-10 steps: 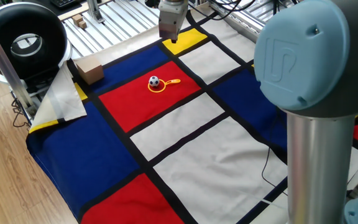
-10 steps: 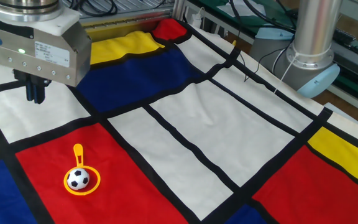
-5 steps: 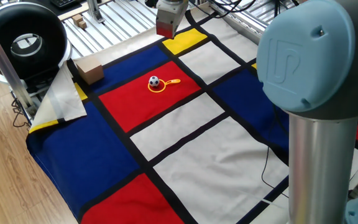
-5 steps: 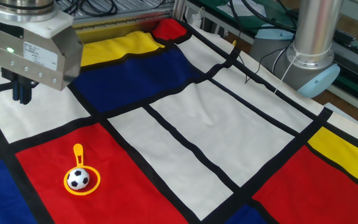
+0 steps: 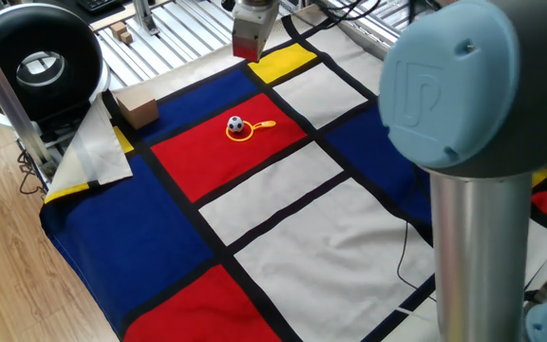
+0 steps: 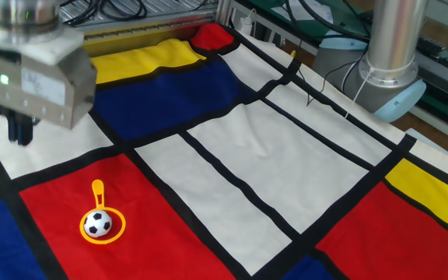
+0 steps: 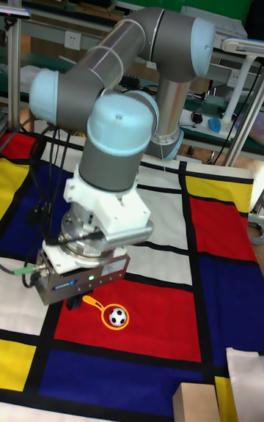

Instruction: Remove the bubble ring from the ball

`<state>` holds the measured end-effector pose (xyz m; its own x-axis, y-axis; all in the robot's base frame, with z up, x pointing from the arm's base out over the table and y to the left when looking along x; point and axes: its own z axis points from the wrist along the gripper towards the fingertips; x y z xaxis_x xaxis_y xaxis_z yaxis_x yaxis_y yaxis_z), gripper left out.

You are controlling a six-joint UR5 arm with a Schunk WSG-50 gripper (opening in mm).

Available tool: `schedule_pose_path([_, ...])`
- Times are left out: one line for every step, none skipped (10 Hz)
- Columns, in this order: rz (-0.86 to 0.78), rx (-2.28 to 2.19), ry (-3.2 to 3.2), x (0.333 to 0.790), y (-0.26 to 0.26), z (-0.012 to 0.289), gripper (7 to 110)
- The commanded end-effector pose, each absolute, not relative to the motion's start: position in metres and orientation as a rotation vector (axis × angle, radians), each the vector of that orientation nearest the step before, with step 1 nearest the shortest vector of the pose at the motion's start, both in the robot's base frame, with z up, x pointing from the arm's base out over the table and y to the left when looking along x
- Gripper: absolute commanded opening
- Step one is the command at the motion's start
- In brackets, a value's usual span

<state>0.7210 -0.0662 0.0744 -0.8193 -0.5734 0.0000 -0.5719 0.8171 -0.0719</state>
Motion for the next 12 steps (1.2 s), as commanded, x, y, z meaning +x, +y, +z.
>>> schedule_pose_path([0.037, -1.113, 2.948, 0.705, -0.043, 0.034, 7])
schedule_pose_path([0.064, -1.208, 2.957, 0.692, -0.044, 0.033, 22])
schedule_pose_path([0.099, -1.264, 2.955, 0.685, -0.04, 0.033, 22])
schedule_pose_path([0.15, -1.303, 2.933, 0.681, -0.03, 0.032, 22])
schedule_pose_path([0.14, -1.312, 2.923, 0.681, -0.028, 0.031, 22])
schedule_pose_path([0.13, -1.33, 2.919, 0.679, -0.025, 0.029, 44])
schedule_pose_path([0.111, -1.335, 2.913, 0.681, -0.025, 0.027, 44])
schedule_pose_path([0.085, -1.328, 2.919, 0.683, -0.027, 0.026, 44])
schedule_pose_path([0.073, -1.311, 2.923, 0.685, -0.024, 0.022, 44])
schedule_pose_path([0.079, -1.302, 2.927, 0.684, -0.019, 0.018, 22])
schedule_pose_path([0.075, -1.286, 2.946, 0.682, -0.016, 0.014, 22])
schedule_pose_path([0.092, -1.271, 2.975, 0.676, -0.013, 0.011, 22])
